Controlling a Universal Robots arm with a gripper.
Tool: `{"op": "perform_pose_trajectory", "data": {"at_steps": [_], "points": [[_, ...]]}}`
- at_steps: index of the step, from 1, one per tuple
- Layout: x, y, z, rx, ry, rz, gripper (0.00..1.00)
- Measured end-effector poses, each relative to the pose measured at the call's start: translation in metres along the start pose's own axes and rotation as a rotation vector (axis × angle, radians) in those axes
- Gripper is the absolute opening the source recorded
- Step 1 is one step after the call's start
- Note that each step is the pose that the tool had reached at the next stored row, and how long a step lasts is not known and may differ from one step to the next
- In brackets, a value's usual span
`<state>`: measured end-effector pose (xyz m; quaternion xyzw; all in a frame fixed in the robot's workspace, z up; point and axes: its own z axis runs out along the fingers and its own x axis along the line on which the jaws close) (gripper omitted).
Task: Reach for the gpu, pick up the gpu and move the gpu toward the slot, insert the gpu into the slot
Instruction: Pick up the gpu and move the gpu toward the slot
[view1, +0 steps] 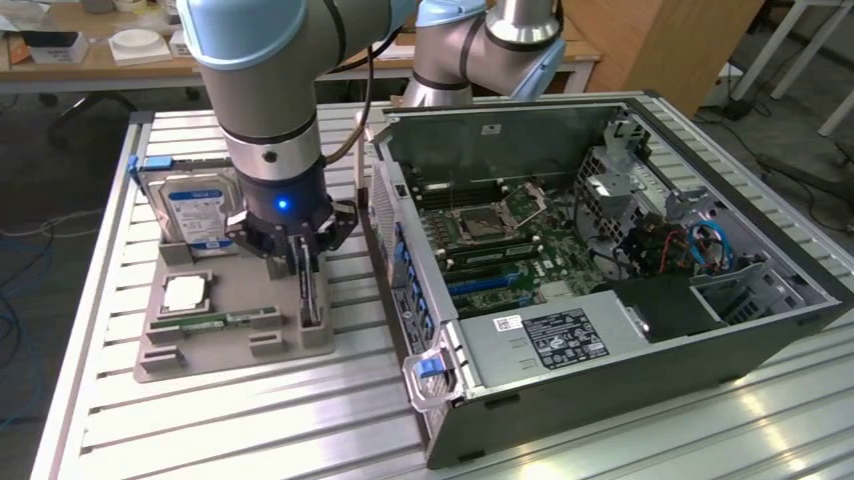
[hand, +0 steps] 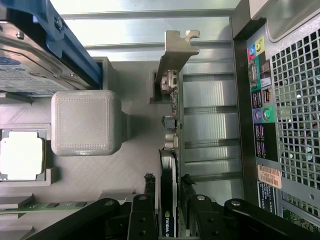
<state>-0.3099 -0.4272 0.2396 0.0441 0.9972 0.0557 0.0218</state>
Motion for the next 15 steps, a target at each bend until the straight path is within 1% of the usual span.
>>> {"op": "perform_pose_trajectory", "data": {"at_steps": [12, 13, 14, 15], "points": [[0.0000, 0.0000, 0.0001, 0.0003, -0.0001, 0.000, 0.33], [0.0000, 0.0001, 0.0002, 0.0024, -0.0005, 0.000, 0.33], [0.0000, 0.0001, 0.0001, 0.0069, -0.0007, 0.000, 0.33], [0.0000, 0.0001, 0.0000, 0.0134, -0.0012, -0.001, 0.33]]}}
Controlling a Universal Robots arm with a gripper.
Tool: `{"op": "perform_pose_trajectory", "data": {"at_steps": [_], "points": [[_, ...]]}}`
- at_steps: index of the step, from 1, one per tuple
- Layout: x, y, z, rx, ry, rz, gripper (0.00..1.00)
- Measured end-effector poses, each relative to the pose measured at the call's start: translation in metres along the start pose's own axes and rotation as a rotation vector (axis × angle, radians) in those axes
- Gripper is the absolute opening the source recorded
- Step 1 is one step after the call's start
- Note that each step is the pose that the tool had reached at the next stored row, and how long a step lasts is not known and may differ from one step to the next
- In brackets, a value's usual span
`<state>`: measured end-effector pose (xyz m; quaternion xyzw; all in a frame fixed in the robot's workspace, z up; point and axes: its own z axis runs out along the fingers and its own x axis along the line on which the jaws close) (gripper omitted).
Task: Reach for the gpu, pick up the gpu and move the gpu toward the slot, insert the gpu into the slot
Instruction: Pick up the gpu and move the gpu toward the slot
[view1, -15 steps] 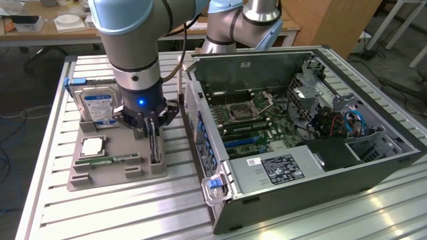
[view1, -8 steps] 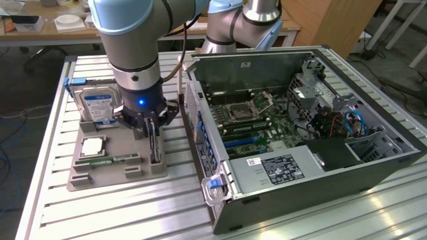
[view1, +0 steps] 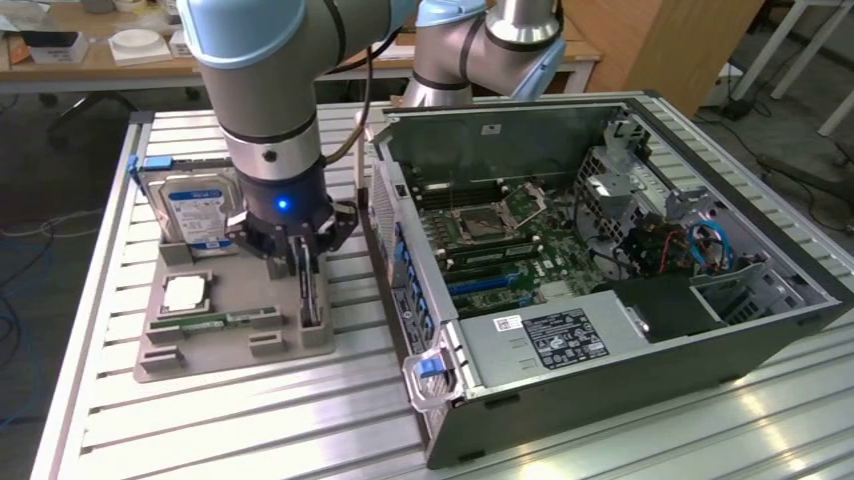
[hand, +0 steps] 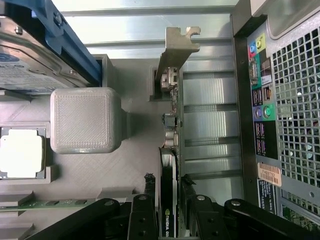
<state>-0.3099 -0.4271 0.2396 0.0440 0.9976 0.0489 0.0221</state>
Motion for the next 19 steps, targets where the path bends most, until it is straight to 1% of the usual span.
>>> {"op": "perform_pose_trajectory", "data": {"at_steps": [2, 4, 6, 10, 13, 14, 19], "points": [[0.0000, 0.0000, 0.0001, 0.0167, -0.0016, -0.001, 0.33], [0.0000, 0.0000, 0.0000, 0.0304, -0.0026, -0.002, 0.33], [0.0000, 0.0000, 0.0001, 0.0411, -0.0036, -0.002, 0.33], [0.0001, 0.0004, 0.0001, 0.0560, -0.0048, -0.003, 0.33], [0.0001, 0.0019, 0.0006, 0.0648, -0.0057, -0.003, 0.33], [0.0002, 0.0025, 0.0008, 0.0661, -0.0058, -0.003, 0.33], [0.0002, 0.0028, 0.0009, 0.0662, -0.0058, -0.003, 0.33]]}}
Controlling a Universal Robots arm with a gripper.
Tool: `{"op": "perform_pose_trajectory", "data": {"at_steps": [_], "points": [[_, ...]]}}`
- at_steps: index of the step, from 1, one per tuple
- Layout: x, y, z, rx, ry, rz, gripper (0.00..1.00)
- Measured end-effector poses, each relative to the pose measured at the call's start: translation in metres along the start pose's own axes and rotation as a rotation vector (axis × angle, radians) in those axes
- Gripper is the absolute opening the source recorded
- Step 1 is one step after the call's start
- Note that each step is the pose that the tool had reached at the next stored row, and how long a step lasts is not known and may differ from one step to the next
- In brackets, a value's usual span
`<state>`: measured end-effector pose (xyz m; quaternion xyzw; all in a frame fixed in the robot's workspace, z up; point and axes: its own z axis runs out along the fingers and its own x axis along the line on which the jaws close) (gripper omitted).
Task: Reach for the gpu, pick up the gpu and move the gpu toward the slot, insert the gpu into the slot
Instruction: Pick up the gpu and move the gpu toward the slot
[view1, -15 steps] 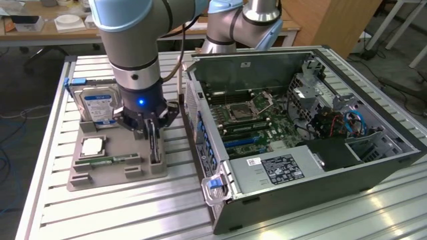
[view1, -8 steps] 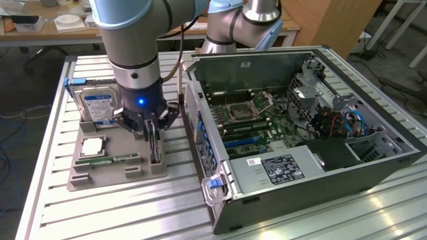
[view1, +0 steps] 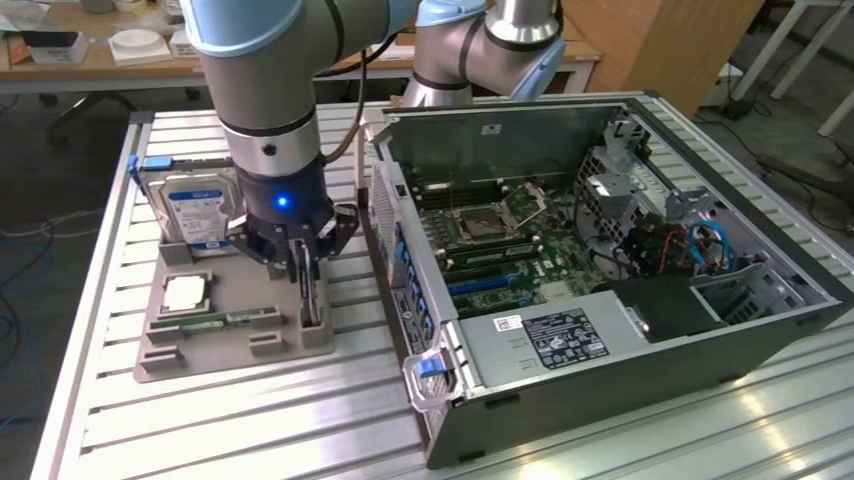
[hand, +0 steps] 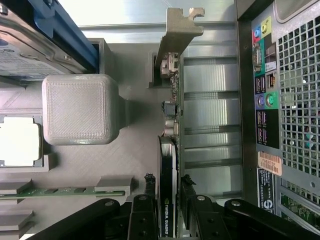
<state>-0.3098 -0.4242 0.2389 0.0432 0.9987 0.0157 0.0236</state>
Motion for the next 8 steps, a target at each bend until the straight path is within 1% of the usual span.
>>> {"op": "perform_pose_trajectory", "data": {"at_steps": [4, 8], "points": [[0.0001, 0.0010, 0.0001, 0.0002, 0.0000, 0.000, 0.33], [0.0004, 0.0040, 0.0006, 0.0001, 0.0000, 0.000, 0.33]]}}
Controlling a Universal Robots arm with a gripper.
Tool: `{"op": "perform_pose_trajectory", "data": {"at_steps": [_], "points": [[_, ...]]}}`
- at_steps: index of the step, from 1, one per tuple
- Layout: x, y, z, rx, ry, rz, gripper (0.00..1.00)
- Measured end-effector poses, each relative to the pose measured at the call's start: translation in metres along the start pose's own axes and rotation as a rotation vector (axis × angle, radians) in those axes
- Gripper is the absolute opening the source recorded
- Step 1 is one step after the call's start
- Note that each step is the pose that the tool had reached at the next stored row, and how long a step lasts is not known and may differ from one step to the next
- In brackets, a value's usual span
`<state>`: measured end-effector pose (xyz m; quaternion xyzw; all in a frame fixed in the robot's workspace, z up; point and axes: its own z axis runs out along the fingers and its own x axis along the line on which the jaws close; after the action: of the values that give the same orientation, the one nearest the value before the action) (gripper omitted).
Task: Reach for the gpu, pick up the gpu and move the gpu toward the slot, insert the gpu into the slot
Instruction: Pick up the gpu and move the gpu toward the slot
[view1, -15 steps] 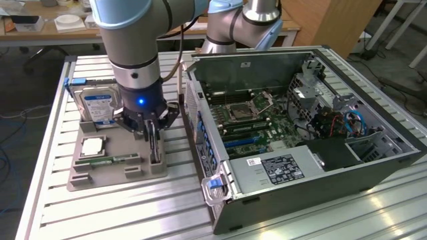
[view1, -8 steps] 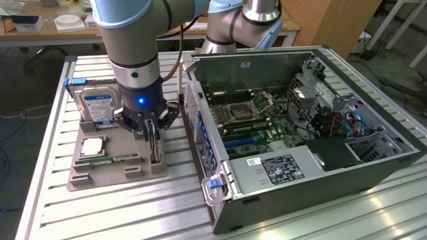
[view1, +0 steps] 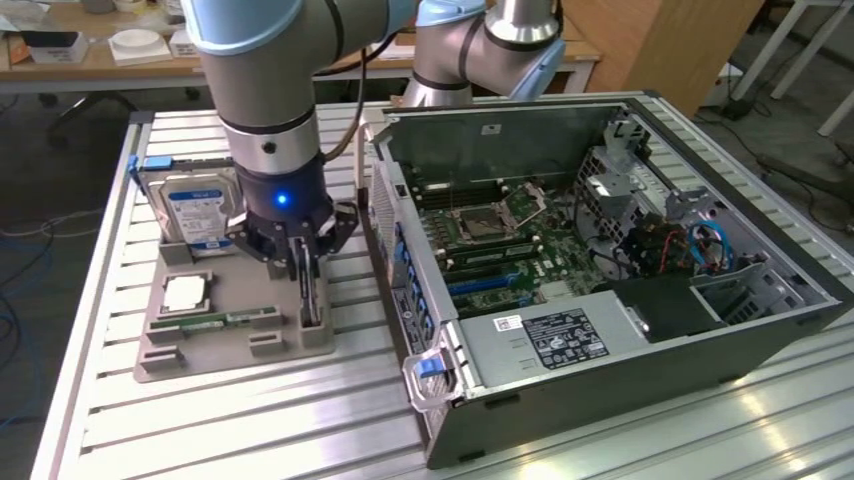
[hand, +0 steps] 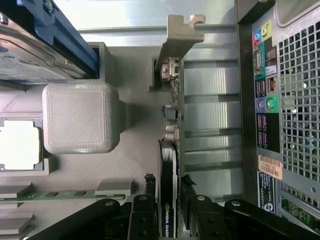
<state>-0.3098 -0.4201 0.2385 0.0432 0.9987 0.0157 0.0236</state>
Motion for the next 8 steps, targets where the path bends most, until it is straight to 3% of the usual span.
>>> {"op": "perform_pose_trajectory", "data": {"at_steps": [8], "points": [[0.0006, 0.0059, 0.0015, 0.0000, 0.0000, 0.000, 0.33]]}}
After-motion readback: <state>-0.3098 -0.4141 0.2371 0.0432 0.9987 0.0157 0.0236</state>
